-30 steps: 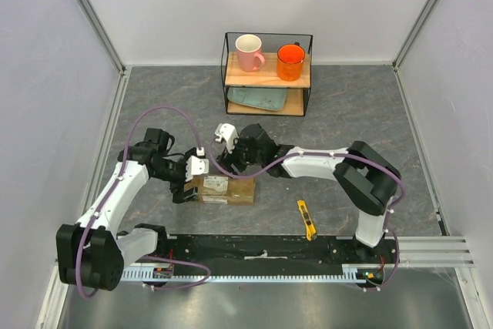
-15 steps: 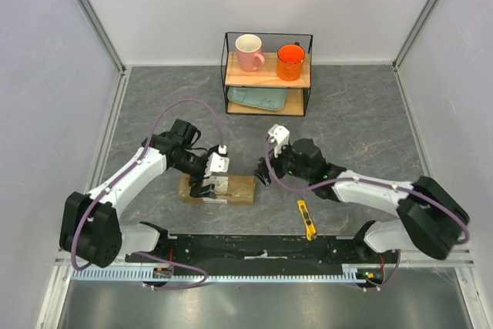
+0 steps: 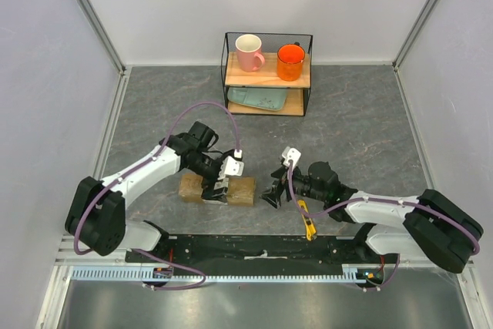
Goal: Unpack the express box
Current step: Adjust the express box at the center of the board.
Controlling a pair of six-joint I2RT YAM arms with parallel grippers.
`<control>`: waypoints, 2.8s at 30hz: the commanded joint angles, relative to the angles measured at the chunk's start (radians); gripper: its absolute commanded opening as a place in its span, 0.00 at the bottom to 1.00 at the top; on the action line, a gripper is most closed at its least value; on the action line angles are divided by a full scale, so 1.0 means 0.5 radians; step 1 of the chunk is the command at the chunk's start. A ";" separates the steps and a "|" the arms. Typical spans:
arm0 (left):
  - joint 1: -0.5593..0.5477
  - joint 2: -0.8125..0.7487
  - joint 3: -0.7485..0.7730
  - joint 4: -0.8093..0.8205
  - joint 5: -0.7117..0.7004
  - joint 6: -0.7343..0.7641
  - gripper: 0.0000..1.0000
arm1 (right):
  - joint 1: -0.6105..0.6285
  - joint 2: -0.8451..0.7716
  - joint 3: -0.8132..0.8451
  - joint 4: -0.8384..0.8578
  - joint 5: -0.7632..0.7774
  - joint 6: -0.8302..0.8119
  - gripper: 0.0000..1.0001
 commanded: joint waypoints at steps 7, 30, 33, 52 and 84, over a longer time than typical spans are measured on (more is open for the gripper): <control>-0.149 -0.007 -0.069 0.309 -0.240 -0.198 0.99 | 0.214 0.307 0.159 0.178 -0.005 -0.227 0.98; -0.201 0.153 0.170 0.159 0.085 -0.173 0.59 | 0.251 0.789 0.061 0.994 -0.026 -0.154 0.98; -0.186 0.153 0.272 0.018 0.146 -0.176 0.55 | 0.251 0.783 -0.019 1.163 -0.023 -0.095 0.98; -0.149 0.036 0.517 -0.351 0.644 -0.299 0.54 | 0.251 0.050 -0.047 0.863 -0.161 -0.068 0.89; -0.134 -0.114 0.640 -0.326 0.579 -0.471 0.99 | 0.251 0.047 0.349 -0.005 -0.127 -0.080 0.29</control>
